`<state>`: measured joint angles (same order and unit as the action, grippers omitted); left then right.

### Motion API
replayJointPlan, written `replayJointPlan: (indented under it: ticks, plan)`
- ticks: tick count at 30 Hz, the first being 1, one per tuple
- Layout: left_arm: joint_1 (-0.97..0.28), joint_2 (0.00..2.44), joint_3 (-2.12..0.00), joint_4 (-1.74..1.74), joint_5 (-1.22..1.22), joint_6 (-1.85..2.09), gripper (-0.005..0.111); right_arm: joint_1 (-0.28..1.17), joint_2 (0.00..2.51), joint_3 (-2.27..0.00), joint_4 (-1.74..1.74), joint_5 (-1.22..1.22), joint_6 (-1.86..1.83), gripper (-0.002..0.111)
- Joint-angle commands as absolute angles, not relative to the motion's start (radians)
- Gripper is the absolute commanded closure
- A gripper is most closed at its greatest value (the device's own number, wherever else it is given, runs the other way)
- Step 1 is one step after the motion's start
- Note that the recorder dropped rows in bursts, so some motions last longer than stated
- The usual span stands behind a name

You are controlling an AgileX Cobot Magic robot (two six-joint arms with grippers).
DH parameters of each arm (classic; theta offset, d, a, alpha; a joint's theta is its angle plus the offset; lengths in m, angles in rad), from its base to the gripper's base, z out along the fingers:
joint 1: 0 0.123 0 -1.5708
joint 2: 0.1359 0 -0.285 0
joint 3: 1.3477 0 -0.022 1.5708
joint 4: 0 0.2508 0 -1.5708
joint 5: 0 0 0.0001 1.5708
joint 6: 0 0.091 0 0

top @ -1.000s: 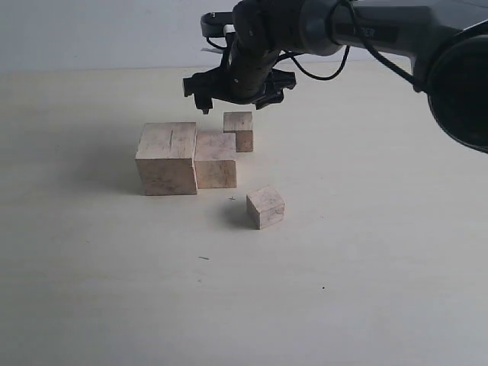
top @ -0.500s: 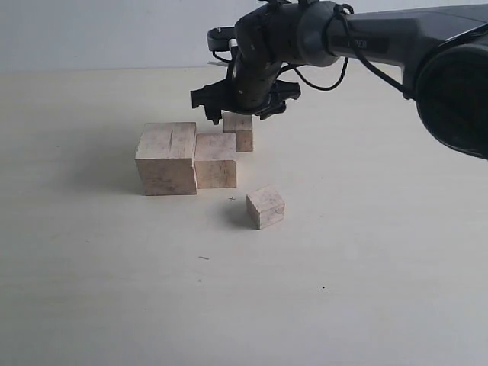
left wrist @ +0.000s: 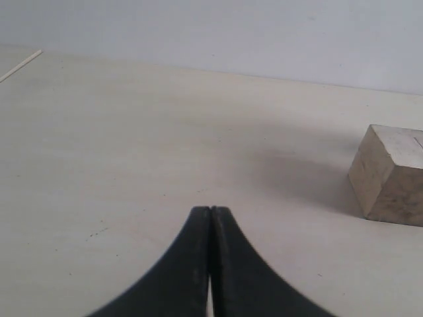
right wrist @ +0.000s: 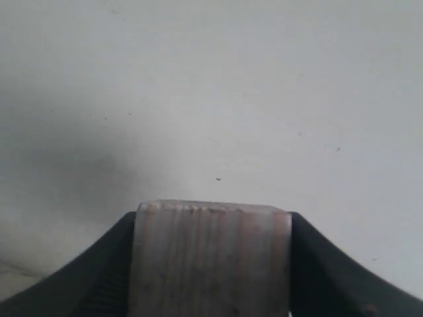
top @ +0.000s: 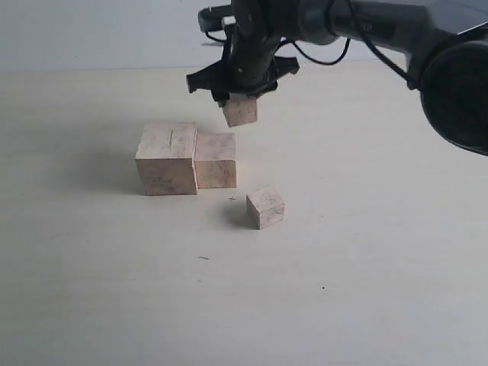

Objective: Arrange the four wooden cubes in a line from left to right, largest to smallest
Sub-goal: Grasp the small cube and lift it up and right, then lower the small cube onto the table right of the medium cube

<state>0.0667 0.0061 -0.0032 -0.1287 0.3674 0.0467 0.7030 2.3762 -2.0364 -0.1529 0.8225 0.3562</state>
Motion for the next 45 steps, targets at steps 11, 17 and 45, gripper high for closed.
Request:
replayJointPlan:
  ticks: [11, 17, 45]
  plan:
    - [0.061, 0.0, 0.0, -0.128, 0.357, 0.047, 0.107, 0.414, 2.164, -2.1, 0.341, 1.221, -0.588, 0.108]
    - [0.061, 0.0, 0.0, -0.128, 0.357, 0.047, 0.107, 0.382, 2.148, -1.967, 0.411, 1.221, -0.968, 0.108]
    - [0.061, 0.0, 0.0, -0.128, 0.357, 0.047, 0.107, 0.396, 2.215, -1.736, 0.693, 1.143, -1.525, 0.108]
